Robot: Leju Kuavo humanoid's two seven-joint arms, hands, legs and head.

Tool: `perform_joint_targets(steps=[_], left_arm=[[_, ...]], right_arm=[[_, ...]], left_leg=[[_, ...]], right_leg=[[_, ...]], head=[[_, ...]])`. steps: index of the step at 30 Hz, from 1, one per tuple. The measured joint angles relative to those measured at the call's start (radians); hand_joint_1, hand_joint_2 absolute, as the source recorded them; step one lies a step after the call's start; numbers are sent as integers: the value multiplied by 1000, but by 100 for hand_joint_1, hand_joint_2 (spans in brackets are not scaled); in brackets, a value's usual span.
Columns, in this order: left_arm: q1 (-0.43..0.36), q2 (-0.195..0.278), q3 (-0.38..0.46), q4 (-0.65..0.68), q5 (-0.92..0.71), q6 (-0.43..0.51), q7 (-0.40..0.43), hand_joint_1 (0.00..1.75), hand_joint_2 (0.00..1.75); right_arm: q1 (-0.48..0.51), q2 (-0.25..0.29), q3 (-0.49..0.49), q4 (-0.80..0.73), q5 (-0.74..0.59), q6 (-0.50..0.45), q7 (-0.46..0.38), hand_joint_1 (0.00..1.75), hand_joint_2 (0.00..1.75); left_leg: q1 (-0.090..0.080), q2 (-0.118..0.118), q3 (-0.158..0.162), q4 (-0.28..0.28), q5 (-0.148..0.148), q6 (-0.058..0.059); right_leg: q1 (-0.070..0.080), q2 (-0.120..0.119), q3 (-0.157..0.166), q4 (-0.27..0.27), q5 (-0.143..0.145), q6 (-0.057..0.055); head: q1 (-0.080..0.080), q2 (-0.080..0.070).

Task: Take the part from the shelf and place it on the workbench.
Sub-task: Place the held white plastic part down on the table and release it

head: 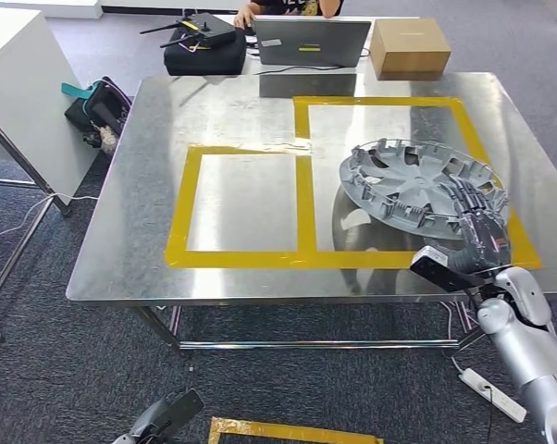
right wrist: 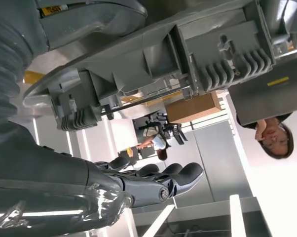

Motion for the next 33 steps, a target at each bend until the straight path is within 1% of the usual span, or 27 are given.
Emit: perform_joint_targets(steps=[4,6,8,9,11,12,13,14,16,18,19,20,23,24,25,26,27,28,30,31,32,33], left_arm=[[-4,-1,-5,0,0,-2,0,0,175],[-5,-2,-6,0,0,-3,0,0,175],[-6,-2,-7,0,1,-4,0,0,175],[-6,-2,-8,0,3,-5,1,0,175],[-6,-1,-8,0,9,-4,4,0,175],[-6,-1,-8,0,13,-3,6,0,175],[-6,0,-8,0,16,-3,7,0,175],[-5,1,-8,0,18,-2,7,0,175],[-4,2,-8,0,20,-1,8,0,175],[-4,2,-8,0,21,-1,10,0,175],[-4,2,-8,0,21,-1,13,0,175],[-4,2,-8,0,21,-2,15,0,175],[-4,3,-8,0,25,-7,19,0,175],[-4,4,-8,0,27,-8,19,0,175],[-4,4,-8,0,29,-9,19,0,175],[-4,5,-8,0,31,-10,19,0,175],[-4,5,-8,0,31,-10,19,0,175],[-3,6,-8,0,32,-11,19,0,175],[-1,7,-8,0,32,-12,19,0,175],[0,7,-9,0,31,-13,19,0,175],[0,7,-9,0,31,-13,19,0,175],[0,7,-10,0,30,-13,19,0,175]], right_arm=[[16,19,-46,-25,-25,8,-15,0,175],[20,25,-61,-32,-21,7,-13,0,87],[18,30,-77,-32,-8,29,23,0,0],[9,31,-84,-23,-2,62,61,0,0],[-31,30,-91,30,6,171,149,0,0],[-55,26,-93,70,5,219,175,0,0],[-77,23,-96,108,4,251,186,0,44],[-94,20,-98,139,2,262,182,0,87],[-116,18,-100,180,-3,263,173,0,175],[-127,18,-100,207,-4,273,177,0,175],[-133,19,-100,218,2,292,194,0,175],[-142,19,-98,230,13,325,224,0,175],[-190,12,-80,281,49,475,334,0,175],[-209,8,-70,299,54,510,351,0,175],[-225,4,-62,313,56,521,351,0,175],[-235,2,-55,323,58,501,336,0,175],[-237,1,-50,328,59,442,298,0,175],[-226,2,-47,321,63,352,246,0,175],[-181,13,-46,268,82,127,143,0,175],[-154,20,-45,230,96,41,117,0,175],[-128,27,-44,190,114,-15,107,0,175],[-104,33,-43,152,133,-48,103,0,175]], left_leg=[[0,0,0,0,0,0],[0,0,0,0,0,0],[0,0,0,0,0,0],[0,0,0,0,0,0],[0,1,0,0,0,0],[0,0,-1,0,1,1],[0,0,-1,0,1,2],[0,0,-2,0,2,2],[0,-1,-2,0,2,3],[0,-1,-3,0,3,3],[0,-1,-3,0,3,3],[0,-1,-3,0,3,3],[0,0,-3,0,3,3],[0,0,-3,0,3,3],[0,0,-3,0,3,3],[0,-1,-3,0,3,3],[0,-1,-3,0,3,3],[0,-2,-4,0,3,3],[0,-3,-4,0,3,4],[0,-3,-4,0,3,4],[0,-3,-4,0,3,4],[0,-3,-4,0,3,4]], right_leg=[[0,0,0,0,0,0],[0,0,0,0,0,0],[0,0,0,0,0,0],[0,1,0,0,0,0],[0,1,-1,0,1,1],[0,1,-1,-1,1,1],[0,1,-1,-1,2,1],[0,0,-1,-1,2,2],[0,0,-1,-1,3,2],[0,0,-1,-2,3,2],[0,0,-1,-2,3,2],[0,0,-2,-2,3,2],[0,0,-2,-2,4,2],[0,0,-2,-2,4,2],[0,0,-2,-2,4,2],[0,0,-2,-2,4,2],[0,-1,-2,-2,4,2],[0,-2,-1,-2,4,2],[0,-3,-1,-2,4,2],[0,-3,-1,-2,4,2],[0,-2,-2,-2,4,2],[0,-3,-2,-2,3,2]], head=[[0,0],[0,0],[0,0],[0,0],[0,0],[0,0],[0,0],[0,0],[0,0],[0,0],[0,0],[0,0],[0,0],[0,0],[0,0],[0,0],[0,0],[0,0],[0,0],[0,0],[0,0],[0,0]])
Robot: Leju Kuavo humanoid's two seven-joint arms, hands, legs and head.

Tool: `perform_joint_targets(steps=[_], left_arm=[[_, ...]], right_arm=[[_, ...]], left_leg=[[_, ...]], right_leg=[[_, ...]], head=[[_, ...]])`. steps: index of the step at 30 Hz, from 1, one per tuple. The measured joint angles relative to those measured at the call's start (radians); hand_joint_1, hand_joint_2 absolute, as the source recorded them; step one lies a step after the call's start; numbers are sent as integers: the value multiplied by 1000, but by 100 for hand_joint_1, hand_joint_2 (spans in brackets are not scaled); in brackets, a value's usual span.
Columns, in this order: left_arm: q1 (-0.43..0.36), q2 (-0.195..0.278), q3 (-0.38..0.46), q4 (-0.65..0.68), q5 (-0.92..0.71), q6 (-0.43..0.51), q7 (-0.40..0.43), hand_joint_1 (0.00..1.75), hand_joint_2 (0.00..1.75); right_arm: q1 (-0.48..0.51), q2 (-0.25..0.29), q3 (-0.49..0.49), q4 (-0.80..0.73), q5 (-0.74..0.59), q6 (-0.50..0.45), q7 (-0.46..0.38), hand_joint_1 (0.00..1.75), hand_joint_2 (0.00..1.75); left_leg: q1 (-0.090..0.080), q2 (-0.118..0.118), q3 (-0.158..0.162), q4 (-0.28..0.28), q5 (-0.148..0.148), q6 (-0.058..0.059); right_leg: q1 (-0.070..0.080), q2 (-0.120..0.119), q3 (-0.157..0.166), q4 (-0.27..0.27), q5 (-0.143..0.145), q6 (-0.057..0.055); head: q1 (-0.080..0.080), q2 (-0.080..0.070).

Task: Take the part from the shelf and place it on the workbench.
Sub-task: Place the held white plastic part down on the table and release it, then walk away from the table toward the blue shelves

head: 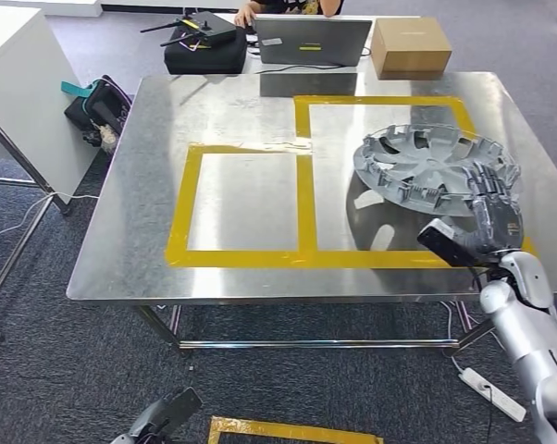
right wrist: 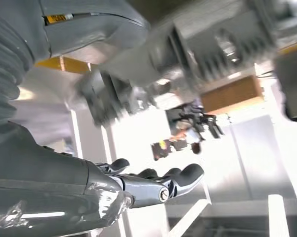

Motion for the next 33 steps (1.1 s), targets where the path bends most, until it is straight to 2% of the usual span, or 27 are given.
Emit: perform_joint_targets(steps=[5,11,16,20,23,28,32,33], left_arm=[[0,1,-2,0,-6,-3,3,0,175],[-1,1,-18,0,-9,-4,3,0,175],[-2,2,-20,0,-1,-4,3,0,175],[-2,2,-20,0,7,-4,1,0,0],[0,2,-18,0,33,-2,-2,0,0],[12,0,-1,0,90,7,7,0,0],[19,-2,16,0,107,15,9,0,0],[19,-3,20,0,113,18,10,0,0]], right_arm=[[120,35,-10,-224,98,-135,-82,0,175],[219,107,-83,-456,148,-146,-191,0,175],[229,109,-75,-517,155,-104,-93,0,175],[236,105,-56,-535,111,-129,-112,0,175],[284,128,-65,-611,30,-144,-168,0,175],[471,208,-101,-889,-102,-150,-214,0,175],[561,239,-128,-1030,-144,-151,-233,0,0],[574,244,-134,-1050,-160,-151,-240,0,0]], left_leg=[[0,-1,0,0,0,0],[0,-1,-1,0,0,-1],[0,0,0,0,0,0],[0,0,0,0,1,0],[0,-1,0,0,1,0],[1,-2,0,0,-2,-2],[2,-1,0,0,-5,-4],[1,-1,0,0,-5,-4]], right_leg=[[0,-1,-1,0,-1,0],[0,0,0,0,-1,-1],[0,0,0,-1,0,0],[0,0,0,-1,1,0],[0,-1,0,-1,0,-1],[1,-2,0,-1,-3,-3],[1,1,0,-1,-4,-3],[1,1,0,-2,-4,-3]], head=[[0,0],[0,0],[0,0],[0,0],[0,0],[0,0],[0,0],[0,0]])
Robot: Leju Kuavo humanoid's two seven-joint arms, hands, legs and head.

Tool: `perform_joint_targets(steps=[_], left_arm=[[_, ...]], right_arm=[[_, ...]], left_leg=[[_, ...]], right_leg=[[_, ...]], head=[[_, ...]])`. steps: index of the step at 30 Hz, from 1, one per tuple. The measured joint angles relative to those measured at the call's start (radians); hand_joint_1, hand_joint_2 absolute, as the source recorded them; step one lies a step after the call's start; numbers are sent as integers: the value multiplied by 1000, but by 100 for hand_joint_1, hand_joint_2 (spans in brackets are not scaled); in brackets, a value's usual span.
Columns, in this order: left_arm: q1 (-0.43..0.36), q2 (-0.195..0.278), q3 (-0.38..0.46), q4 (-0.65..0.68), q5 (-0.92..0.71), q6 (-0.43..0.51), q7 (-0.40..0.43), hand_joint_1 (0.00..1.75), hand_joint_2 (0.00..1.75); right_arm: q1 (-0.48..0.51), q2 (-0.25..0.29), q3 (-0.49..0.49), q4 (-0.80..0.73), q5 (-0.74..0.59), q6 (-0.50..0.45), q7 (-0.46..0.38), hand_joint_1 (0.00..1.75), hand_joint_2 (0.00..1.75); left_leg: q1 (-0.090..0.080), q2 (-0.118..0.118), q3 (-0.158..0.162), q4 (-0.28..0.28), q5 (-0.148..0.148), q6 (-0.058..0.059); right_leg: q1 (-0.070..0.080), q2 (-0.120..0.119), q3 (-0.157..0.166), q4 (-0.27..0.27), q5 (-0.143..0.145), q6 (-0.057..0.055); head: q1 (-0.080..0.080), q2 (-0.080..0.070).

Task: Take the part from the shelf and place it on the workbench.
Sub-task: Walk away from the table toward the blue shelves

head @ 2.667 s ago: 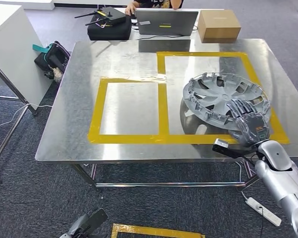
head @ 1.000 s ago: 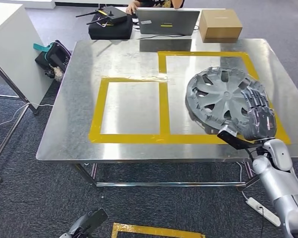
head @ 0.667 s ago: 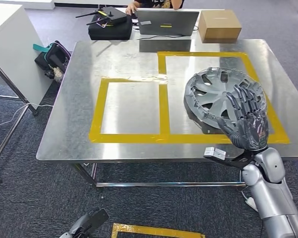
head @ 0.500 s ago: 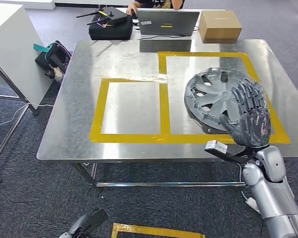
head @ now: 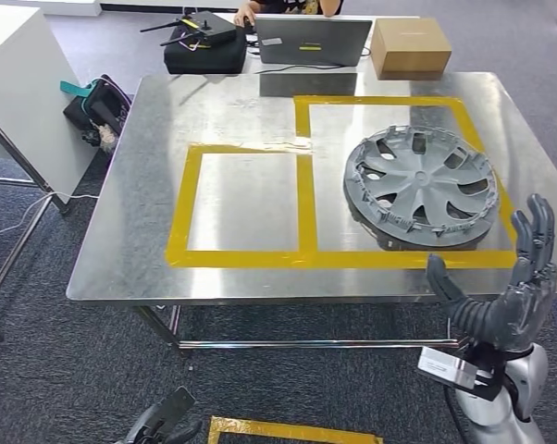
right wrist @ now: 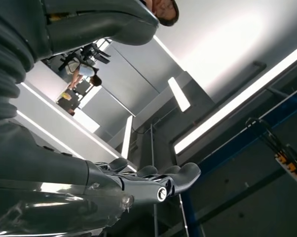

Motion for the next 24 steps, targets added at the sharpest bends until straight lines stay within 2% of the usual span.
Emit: perform_joint_targets(steps=[4,11,16,20,22,24], left_arm=[[6,-4,28,0,37,20,-4,0,0],[19,-8,82,0,108,47,-39,0,0],[42,-7,132,0,152,56,-66,0,0],[43,-6,149,0,152,53,-67,0,0],[40,-6,157,0,151,51,-67,0,0],[39,-5,161,0,141,51,-66,0,0]], right_arm=[[66,17,-33,-80,-93,0,-33,0,0],[168,35,-115,-189,-178,0,-71,0,0],[253,37,-206,-278,-247,14,-86,0,0],[269,37,-223,-306,-235,33,-88,0,0],[267,37,-223,-308,-231,37,-88,0,0],[265,37,-222,-308,-230,36,-88,0,0]], left_leg=[[0,0,0,0,0,0],[0,0,1,0,0,0],[-4,0,1,6,-10,11],[-1,3,8,-3,-5,22],[6,7,18,-13,1,28],[6,8,19,-13,2,30]], right_leg=[[0,-1,1,-1,0,0],[-1,0,1,-1,0,1],[-4,1,4,-4,-1,7],[-5,2,6,-5,-6,17],[-3,1,-15,52,-49,20],[-2,0,-69,183,-123,22]], head=[[0,0],[0,0],[0,0],[0,0],[3,0],[7,0]])
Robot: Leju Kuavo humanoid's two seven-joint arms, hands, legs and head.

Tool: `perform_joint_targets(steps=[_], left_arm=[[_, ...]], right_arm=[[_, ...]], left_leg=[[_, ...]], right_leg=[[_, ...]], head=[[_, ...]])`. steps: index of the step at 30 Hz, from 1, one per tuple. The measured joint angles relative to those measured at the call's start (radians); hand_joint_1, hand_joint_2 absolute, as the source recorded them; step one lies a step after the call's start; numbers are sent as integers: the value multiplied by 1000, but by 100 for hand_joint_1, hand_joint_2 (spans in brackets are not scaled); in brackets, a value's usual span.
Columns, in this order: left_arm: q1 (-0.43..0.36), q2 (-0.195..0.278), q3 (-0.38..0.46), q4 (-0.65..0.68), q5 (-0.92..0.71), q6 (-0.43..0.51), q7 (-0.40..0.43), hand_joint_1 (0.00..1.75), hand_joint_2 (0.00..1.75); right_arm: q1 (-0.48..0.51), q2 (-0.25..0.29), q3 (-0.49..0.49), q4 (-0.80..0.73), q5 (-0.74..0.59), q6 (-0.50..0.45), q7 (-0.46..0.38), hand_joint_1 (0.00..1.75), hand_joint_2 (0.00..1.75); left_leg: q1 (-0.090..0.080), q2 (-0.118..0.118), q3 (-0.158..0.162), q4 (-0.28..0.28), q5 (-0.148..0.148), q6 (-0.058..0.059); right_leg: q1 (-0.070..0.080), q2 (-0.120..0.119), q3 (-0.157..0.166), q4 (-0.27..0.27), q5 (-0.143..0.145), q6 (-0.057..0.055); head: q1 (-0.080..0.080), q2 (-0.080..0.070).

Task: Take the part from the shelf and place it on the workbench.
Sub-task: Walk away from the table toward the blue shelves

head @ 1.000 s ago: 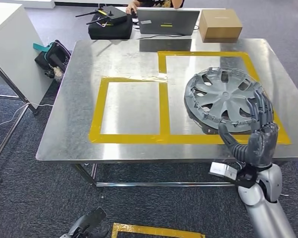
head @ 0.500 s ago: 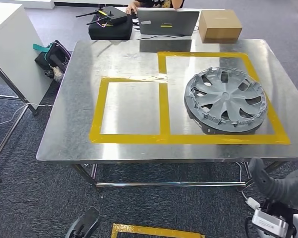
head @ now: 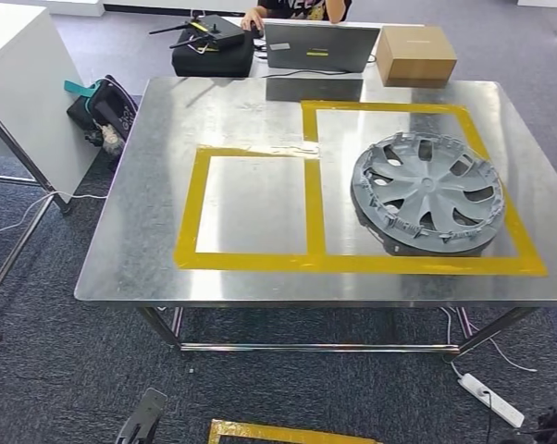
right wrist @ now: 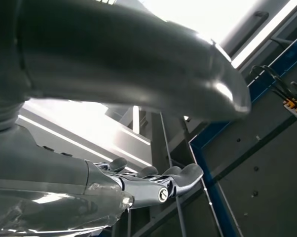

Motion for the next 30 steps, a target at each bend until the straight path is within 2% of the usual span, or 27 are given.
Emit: perform_joint_targets(steps=[1,2,3,4,5,7,8,11,12,13,15,16,17,18,19,21,22,23,24,26,27,28,30], left_arm=[[1,1,0,0,-7,1,2,0,0],[2,2,1,0,-15,2,5,0,0],[4,3,1,0,-20,2,8,0,0],[5,4,1,0,-23,3,11,0,0],[7,6,1,0,-24,3,12,0,0],[8,10,1,0,-25,4,15,0,0],[9,12,1,0,-26,5,16,0,0],[11,17,1,0,-21,9,19,0,0],[12,18,2,0,-17,10,20,0,0],[14,19,2,0,-12,12,20,0,0],[16,19,4,0,-5,14,19,0,0],[18,18,4,0,-2,14,19,0,0],[20,18,5,0,-1,13,19,0,0],[21,17,5,0,0,11,18,0,0],[22,17,6,0,-1,8,17,0,0],[19,12,6,0,-2,3,10,0,0],[15,10,6,0,-3,1,5,0,0],[12,6,6,0,-3,1,1,0,0],[9,4,6,0,-2,1,-1,0,0],[8,0,7,0,-2,3,0,0,0],[9,0,8,0,-3,4,1,0,0],[10,0,9,0,-4,4,3,0,0],[11,0,10,0,-8,4,7,0,0]], right_arm=[[0,0,0,0,2,-2,0,0,0],[0,0,1,0,6,-5,0,0,0],[0,0,2,0,10,-7,0,0,0],[0,0,2,0,15,-10,0,0,0],[-1,0,3,0,18,-11,0,0,0],[-2,0,5,-1,21,-14,0,0,0],[-3,0,6,-2,22,-15,0,0,0],[-3,0,7,-4,28,-18,1,0,0],[-1,0,7,-6,28,-20,4,0,0],[1,0,7,-8,25,-20,8,0,0],[6,0,7,-14,9,-21,16,0,0],[7,0,7,-16,-2,-20,17,0,0],[8,0,7,-17,-10,-17,17,0,0],[8,0,7,-17,-15,-13,17,0,0],[6,0,7,-17,-17,-8,16,0,0],[0,-1,7,-17,-15,2,15,0,0],[-6,-1,7,-17,-14,8,16,0,0],[-12,-2,7,-16,-13,14,18,0,0],[-18,-4,7,-16,-12,21,20,0,0],[-25,-8,8,-15,-7,31,25,0,0],[-26,-12,8,-15,-5,35,28,0,0],[-27,-15,9,-14,-3,39,31,0,0],[-28,-21,9,-13,-4,47,36,0,0]], left_leg=[[0,0,0,0,0,0],[0,0,-1,0,0,0],[0,1,-1,1,0,-1],[2,0,-1,1,0,-3],[3,0,-1,3,0,-6],[3,-2,-2,8,0,-18],[2,-3,-3,11,2,-25],[4,-5,-10,18,4,-42],[5,-4,-17,32,-11,-48],[6,-4,-30,65,-42,-53],[10,-3,-72,182,-128,-63],[11,-3,-92,243,-162,-66],[12,-3,-99,280,-178,-67],[13,-3,-91,286,-175,-68],[14,-3,-64,255,-156,-67],[17,-4,28,128,-113,-65],[17,-5,67,69,-99,-62],[17,-7,90,29,-94,-60],[15,-9,97,11,-92,-55],[11,-8,83,6,-81,-39],[10,-7,77,5,-73,-30],[10,-5,69,4,-63,-20],[7,-4,47,4,-44,-8]], right_leg=[[0,0,-25,59,-25,1],[0,0,-36,90,-32,3],[0,0,-26,80,-17,4],[-1,-1,5,29,12,5],[-3,-3,48,-48,42,7],[-2,-1,119,-159,80,3],[0,2,132,-180,82,-3],[2,7,122,-180,88,-29],[1,6,118,-181,93,-37],[-1,5,113,-183,99,-45],[0,3,99,-183,111,-54],[0,2,90,-182,117,-55],[1,2,81,-182,123,-55],[1,2,72,-182,130,-54],[1,3,64,-181,136,-51],[2,3,50,-180,149,-42],[3,4,45,-180,155,-36],[4,3,40,-179,162,-29],[5,3,37,-180,170,-23],[1,3,32,-184,182,-9],[-1,2,25,-177,170,-5],[-2,1,13,-151,140,-2],[0,0,-23,-39,43,-1]], head=[[1,0],[1,0],[1,0],[0,0],[1,0],[0,0],[1,0],[0,0],[-1,0],[-2,0],[-3,0],[-3,0],[-3,0],[-3,0],[-3,0],[-4,0],[-3,0],[-4,0],[-4,0],[-3,0],[-2,0],[-1,0],[2,0]])
